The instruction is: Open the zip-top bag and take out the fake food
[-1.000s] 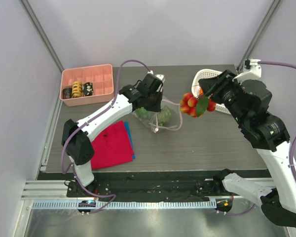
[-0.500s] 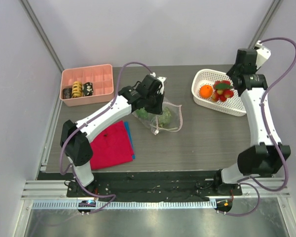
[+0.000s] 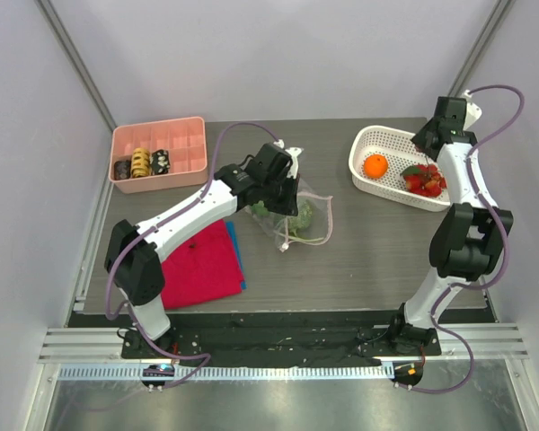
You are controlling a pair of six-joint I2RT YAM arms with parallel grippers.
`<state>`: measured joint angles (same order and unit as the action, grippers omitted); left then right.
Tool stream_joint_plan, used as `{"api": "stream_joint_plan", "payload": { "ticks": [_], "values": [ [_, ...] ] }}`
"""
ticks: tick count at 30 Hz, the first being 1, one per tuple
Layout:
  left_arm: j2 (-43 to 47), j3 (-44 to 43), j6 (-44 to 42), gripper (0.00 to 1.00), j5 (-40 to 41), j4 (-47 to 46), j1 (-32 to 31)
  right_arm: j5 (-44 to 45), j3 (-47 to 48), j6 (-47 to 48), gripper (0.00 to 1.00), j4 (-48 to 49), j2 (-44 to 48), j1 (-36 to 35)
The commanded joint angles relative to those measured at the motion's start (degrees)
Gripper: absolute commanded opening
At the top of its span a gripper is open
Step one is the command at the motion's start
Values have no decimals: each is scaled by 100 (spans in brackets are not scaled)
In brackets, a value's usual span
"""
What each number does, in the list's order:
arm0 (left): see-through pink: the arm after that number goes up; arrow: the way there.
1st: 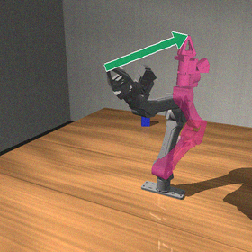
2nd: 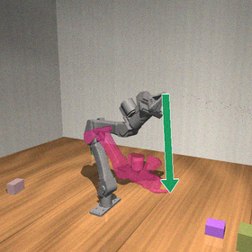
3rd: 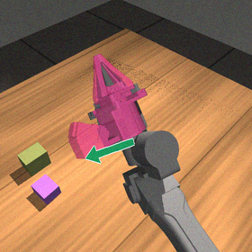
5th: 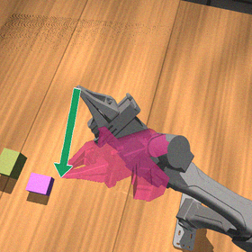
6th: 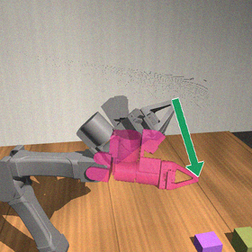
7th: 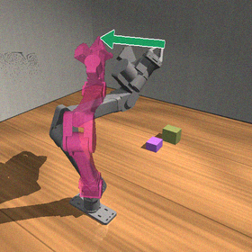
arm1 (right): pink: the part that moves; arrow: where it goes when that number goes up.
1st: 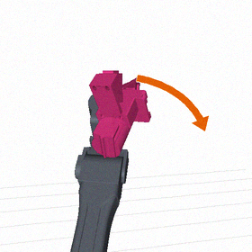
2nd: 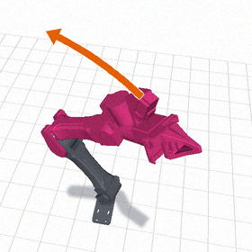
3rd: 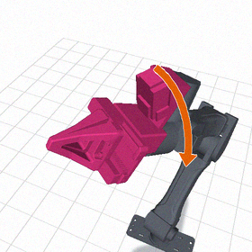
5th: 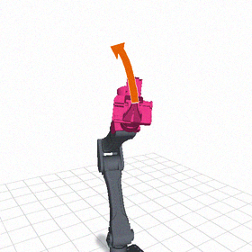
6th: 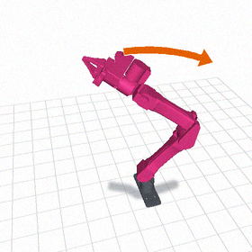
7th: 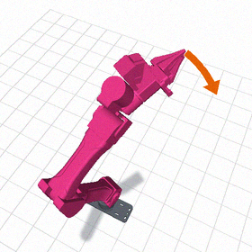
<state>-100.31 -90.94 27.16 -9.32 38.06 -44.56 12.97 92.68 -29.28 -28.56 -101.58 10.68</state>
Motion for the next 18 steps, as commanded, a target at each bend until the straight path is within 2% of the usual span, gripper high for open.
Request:
{"api": "stream_joint_plan", "payload": {
  "ticks": [1,2,6,7,9,13,15,16,17,18],
  "values": [
    [355,-82,70,0,-184,-352,17,-435,556,-114,32,-192,-221,-13],
    [337,-126,79,0,-184,-335,17,-566,619,-105,40,-325,-300,-13],
    [232,-214,114,0,-228,-291,17,-472,654,-52,92,-966,-161,-13],
    [223,-240,132,0,-245,-282,17,-375,663,-60,97,-1333,-99,-13],
    [223,-249,158,0,-237,-299,8,-391,628,-113,99,-1652,93,-22],
    [205,-310,115,0,-79,-256,17,-1197,-291,-351,100,-1900,849,-276],
    [170,-381,105,0,-70,-177,17,-1436,-723,-298,100,-1917,1288,-863],
    [144,-451,114,0,-78,-159,17,-1577,-1204,-280,99,-1856,1786,-1083],
    [135,-477,132,0,-87,-142,17,-1596,-1470,-332,97,-1786,2061,-1712],
    [135,-495,167,0,-113,-133,17,-1544,-1742,-464,95,-1715,2324,-2031]
  ]
}}
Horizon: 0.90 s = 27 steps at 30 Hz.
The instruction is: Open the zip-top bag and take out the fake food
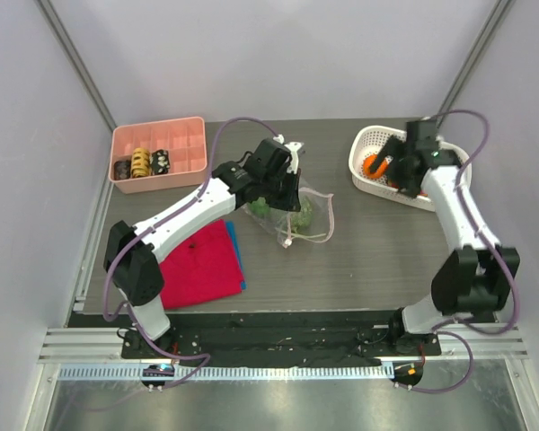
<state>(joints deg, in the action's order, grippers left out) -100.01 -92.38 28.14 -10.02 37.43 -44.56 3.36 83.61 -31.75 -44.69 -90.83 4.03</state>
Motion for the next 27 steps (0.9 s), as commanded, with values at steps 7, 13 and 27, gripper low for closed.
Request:
{"api": "stream_joint_plan", "payload": {
  "ticks": [7,13,27],
  "values": [
    [95,-272,367,0,-193,-218,8,-362,-3333,-1799,63,1796,3789,-2907],
    [25,-298,455,0,-246,-236,17,-766,-3247,-1317,40,2166,3344,-3180],
    [-63,-342,622,0,-316,-289,8,-643,-3492,-3521,49,1858,2403,-3251]
  ]
}}
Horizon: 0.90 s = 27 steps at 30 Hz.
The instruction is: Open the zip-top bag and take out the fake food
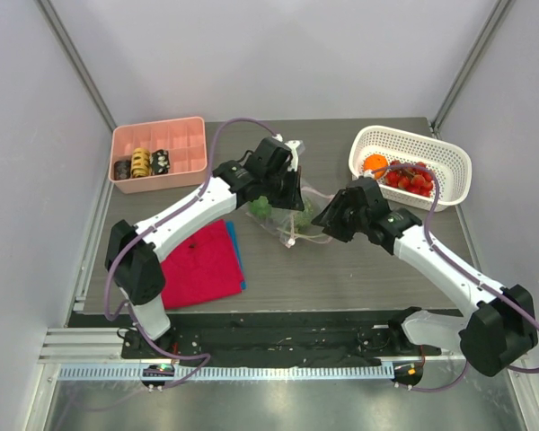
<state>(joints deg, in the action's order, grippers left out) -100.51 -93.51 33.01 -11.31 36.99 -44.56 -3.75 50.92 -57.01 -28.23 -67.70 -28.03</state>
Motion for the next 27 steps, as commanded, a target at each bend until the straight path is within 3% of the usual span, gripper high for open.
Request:
{"api": "stream_joint_plan", "payload": {
  "ticks": [1,13,27],
  "values": [
    [-30,-246,152,0,-187,-245,8,-11,-266,-1092,49,221,-5,-53],
    [-83,-325,153,0,-336,-210,-53,6,-539,-1883,48,257,-331,-71],
    [-171,-343,100,0,-336,-219,-97,-231,-600,-2305,48,-157,-103,-220]
  ]
}}
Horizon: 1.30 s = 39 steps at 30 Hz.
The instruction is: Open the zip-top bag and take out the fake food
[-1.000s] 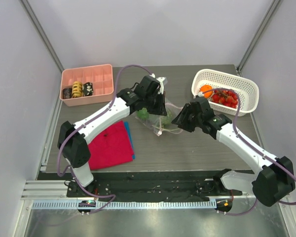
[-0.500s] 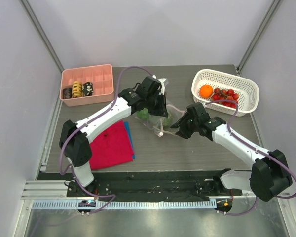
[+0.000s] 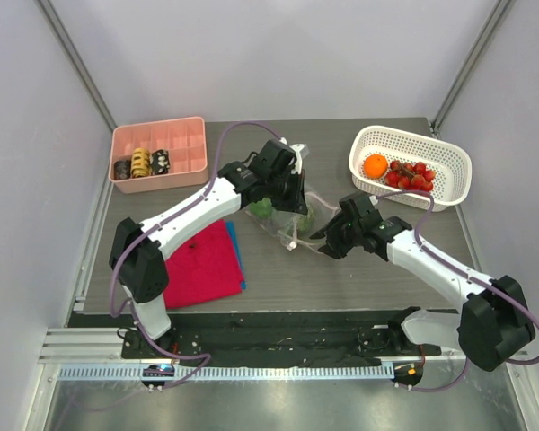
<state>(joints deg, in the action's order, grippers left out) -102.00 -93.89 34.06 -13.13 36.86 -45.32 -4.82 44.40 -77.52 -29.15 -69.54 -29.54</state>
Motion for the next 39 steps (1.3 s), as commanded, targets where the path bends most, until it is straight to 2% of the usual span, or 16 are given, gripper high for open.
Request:
{"api": "stream_joint_plan", "payload": {
  "ticks": [1,5,9,11,12,15,19,23,26,31,39],
  "values": [
    [-22,-332,-14,0,-164,-197,-21,-142,7,-316,48,22,63,-69],
    [13,-376,4,0,-155,-188,-29,-89,-160,-404,47,470,-287,-87],
    [92,-324,-22,0,-138,-118,-47,173,-81,-361,41,832,-656,-96],
    [136,-253,-23,0,-94,-109,-65,192,68,-159,36,867,-832,-78],
    [180,-218,-31,0,-102,-118,-73,166,225,-89,29,867,-999,-78],
    [224,-51,-102,0,-6,-74,-135,122,507,157,17,806,-1071,-87],
    [259,264,-233,0,152,-74,-161,157,841,447,7,499,-834,-87],
    [242,345,-312,0,266,-109,-161,52,1228,825,2,7,-658,-87],
    [207,257,-418,0,415,-65,-161,42,1447,1308,1,-318,-509,-96],
    [206,143,-576,0,653,101,-161,-150,1685,2703,1,-618,-333,-87],
    [417,283,-796,0,943,260,-161,-476,1984,3805,1,-777,300,1]
  ]
}}
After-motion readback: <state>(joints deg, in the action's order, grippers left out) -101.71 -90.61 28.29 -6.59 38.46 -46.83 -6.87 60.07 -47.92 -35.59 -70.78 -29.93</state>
